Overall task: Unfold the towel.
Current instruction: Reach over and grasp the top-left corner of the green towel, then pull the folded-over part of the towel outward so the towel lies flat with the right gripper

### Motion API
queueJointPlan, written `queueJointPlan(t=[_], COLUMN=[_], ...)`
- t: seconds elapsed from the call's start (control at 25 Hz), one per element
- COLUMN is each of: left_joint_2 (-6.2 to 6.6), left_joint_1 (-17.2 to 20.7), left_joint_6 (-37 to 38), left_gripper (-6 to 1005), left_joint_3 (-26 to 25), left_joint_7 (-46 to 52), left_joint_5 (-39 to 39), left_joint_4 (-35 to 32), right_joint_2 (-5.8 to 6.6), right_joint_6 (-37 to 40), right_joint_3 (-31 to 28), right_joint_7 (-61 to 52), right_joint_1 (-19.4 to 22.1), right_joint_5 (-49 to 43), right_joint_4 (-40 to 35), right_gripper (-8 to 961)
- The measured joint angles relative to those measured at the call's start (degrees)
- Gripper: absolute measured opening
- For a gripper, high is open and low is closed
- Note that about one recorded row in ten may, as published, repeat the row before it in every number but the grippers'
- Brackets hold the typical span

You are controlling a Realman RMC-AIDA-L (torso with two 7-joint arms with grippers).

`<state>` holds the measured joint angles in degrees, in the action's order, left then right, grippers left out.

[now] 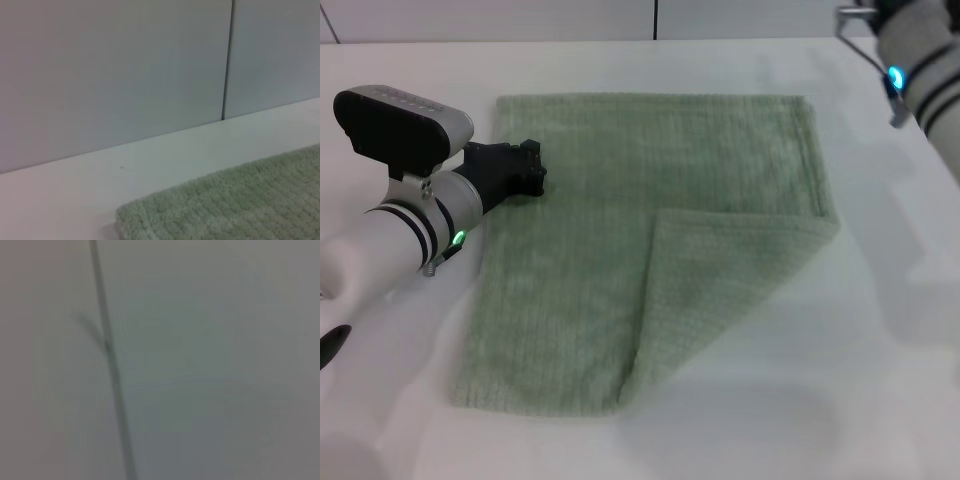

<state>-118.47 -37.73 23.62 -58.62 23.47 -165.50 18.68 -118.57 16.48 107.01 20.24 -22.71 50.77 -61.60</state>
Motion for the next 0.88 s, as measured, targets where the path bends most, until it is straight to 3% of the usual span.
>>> queueJointPlan(t=[0.04, 0.08, 0.12, 0.16, 0.2, 0.24, 0.4, 0.44, 0.6, 0.64, 0.8, 0.88], left_joint_2=[0.00, 0.00, 0.00, 0.00, 0.00, 0.00, 0.00, 0.00, 0.06, 0.06, 0.08, 0.09], left_joint_1=[0.0, 0.0, 0.0, 0.0, 0.0, 0.0, 0.0, 0.0, 0.0, 0.0, 0.0, 0.0], left_joint_6=[0.0, 0.0, 0.0, 0.0, 0.0, 0.0, 0.0, 0.0, 0.0, 0.0, 0.0, 0.0], left_gripper=[21, 22, 22, 23, 23, 24, 26, 26, 28, 29, 30, 31], left_joint_3=[0.0, 0.0, 0.0, 0.0, 0.0, 0.0, 0.0, 0.0, 0.0, 0.0, 0.0, 0.0], left_joint_7=[0.0, 0.0, 0.0, 0.0, 0.0, 0.0, 0.0, 0.0, -0.1, -0.1, -0.1, -0.1], left_joint_5=[0.0, 0.0, 0.0, 0.0, 0.0, 0.0, 0.0, 0.0, 0.0, 0.0, 0.0, 0.0], left_joint_4=[0.0, 0.0, 0.0, 0.0, 0.0, 0.0, 0.0, 0.0, 0.0, 0.0, 0.0, 0.0], right_joint_2=[0.00, 0.01, 0.12, 0.12, 0.18, 0.18, 0.08, 0.08, 0.26, 0.26, 0.22, 0.29], right_joint_6=[0.0, -6.5, -18.0, -18.0, -28.6, -28.6, -47.4, -47.4, -62.1, -62.1, -74.7, -76.4], right_joint_3=[0.0, -2.0, -5.9, -5.9, -9.3, -9.3, -14.6, -14.6, -19.6, -19.6, -24.3, -24.7], right_joint_7=[0.0, 0.0, 0.3, 0.3, 0.9, 0.9, 2.3, 2.3, 3.5, 3.5, 6.0, 6.3], right_joint_1=[0.0, -0.8, -2.7, -2.7, -4.6, -4.6, -7.9, -7.9, -11.1, -11.1, -14.1, -14.7], right_joint_5=[0.0, -0.5, -0.8, -0.8, -0.8, -0.8, -0.9, -0.9, -1.7, -1.7, -2.2, -2.5], right_joint_4=[0.0, -2.0, -5.0, -5.0, -7.5, -7.5, -12.4, -12.4, -14.8, -14.8, -15.1, -14.8], right_gripper=[710, 710, 710, 710, 710, 710, 710, 710, 710, 710, 711, 711])
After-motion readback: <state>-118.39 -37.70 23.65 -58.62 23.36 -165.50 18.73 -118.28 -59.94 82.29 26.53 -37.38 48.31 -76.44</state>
